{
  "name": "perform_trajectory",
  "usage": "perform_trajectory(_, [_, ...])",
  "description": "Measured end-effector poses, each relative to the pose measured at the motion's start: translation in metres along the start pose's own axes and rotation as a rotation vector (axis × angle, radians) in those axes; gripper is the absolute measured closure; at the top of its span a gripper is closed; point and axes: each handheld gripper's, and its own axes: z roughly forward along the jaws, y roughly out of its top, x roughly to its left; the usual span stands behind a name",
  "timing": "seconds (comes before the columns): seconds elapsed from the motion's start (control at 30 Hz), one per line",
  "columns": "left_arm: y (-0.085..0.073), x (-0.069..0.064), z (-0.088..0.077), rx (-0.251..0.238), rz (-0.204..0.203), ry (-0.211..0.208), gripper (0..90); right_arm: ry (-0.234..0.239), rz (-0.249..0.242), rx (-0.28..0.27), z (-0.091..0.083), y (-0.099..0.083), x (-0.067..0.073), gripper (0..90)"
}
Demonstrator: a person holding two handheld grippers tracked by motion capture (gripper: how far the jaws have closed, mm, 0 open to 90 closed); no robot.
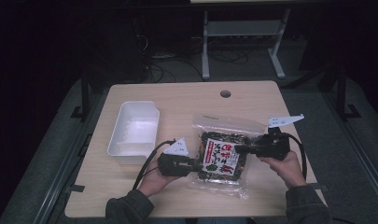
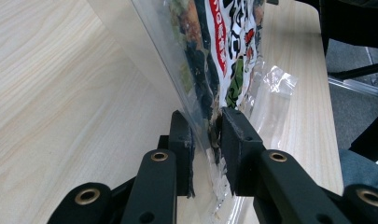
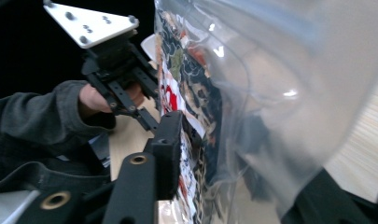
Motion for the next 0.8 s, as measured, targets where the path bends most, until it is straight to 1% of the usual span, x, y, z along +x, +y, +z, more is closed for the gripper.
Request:
perform_trajectory(0.03, [0.0,0.0,0.0,0.0,0.0,0.0,74.4,0.0,0.0,0.0,0.0,0.0,0.0,62.7])
perform_trajectory(0.07, [-0.001,0.001,-0.001,-0.001,-0.006,-0.001,74.4,0.007,-0.004,0.0,0.001,0.0,0.002,66.1])
perform_trajectory(0.1, [-0.001,0.002,-0.002,-0.003,-0.015,-0.005,74.2,0.024,-0.014,-0.001,0.001,0.001,0.003,68.5])
perform_trajectory(0.13, [-0.002,0.004,-0.003,-0.002,-0.017,0.004,72.6,0.02,-0.026,0.001,0.003,0.002,0.008,71.3])
perform_trajectory(0.2, [-0.004,0.005,-0.005,-0.005,-0.026,0.008,70.4,0.046,-0.027,-0.004,0.003,0.003,0.01,73.4])
perform_trajectory(0.23, [-0.004,0.005,-0.005,-0.005,-0.026,0.008,69.2,0.043,-0.03,-0.003,0.004,0.003,0.012,73.7])
perform_trajectory(0.3, [-0.005,0.005,-0.009,-0.003,-0.026,0.03,65.9,0.041,-0.04,-0.011,0.005,0.004,0.016,74.1])
perform_trajectory(0.33, [-0.005,0.005,-0.009,-0.003,-0.026,0.03,64.0,0.038,-0.043,-0.013,0.005,0.005,0.019,74.2])
perform_trajectory(0.37, [-0.006,0.005,-0.01,-0.002,-0.023,0.04,63.2,0.031,-0.048,-0.015,0.005,0.005,0.021,74.4])
perform_trajectory(0.4, [-0.007,0.004,-0.013,0.003,-0.016,0.06,62.7,0.023,-0.05,-0.016,0.006,0.006,0.022,74.4])
perform_trajectory(0.43, [-0.007,0.004,-0.013,0.003,-0.016,0.06,61.0,0.018,-0.048,-0.015,0.005,0.007,0.024,74.5])
perform_trajectory(0.47, [-0.008,0.004,-0.017,0.003,-0.013,0.069,59.0,0.011,-0.047,-0.018,0.005,0.008,0.026,74.6])
perform_trajectory(0.53, [-0.008,0.004,-0.019,0.007,-0.008,0.076,56.5,-0.01,-0.047,-0.023,0.004,0.01,0.029,74.7])
perform_trajectory(0.57, [-0.009,0.003,-0.022,0.015,-0.005,0.088,55.3,-0.021,-0.049,-0.023,0.003,0.011,0.031,74.7])
perform_trajectory(0.63, [-0.01,0.001,-0.025,0.024,-0.003,0.098,53.4,-0.035,-0.046,-0.031,0.002,0.013,0.032,74.8])
perform_trajectory(0.7, [-0.011,0.0,-0.029,0.031,0.003,0.101,52.7,-0.048,-0.043,-0.038,0.0,0.015,0.034,74.8])
perform_trajectory(0.8, [-0.013,-0.002,-0.034,0.039,0.009,0.111,52.0,-0.081,-0.039,-0.058,-0.003,0.018,0.037,74.9])
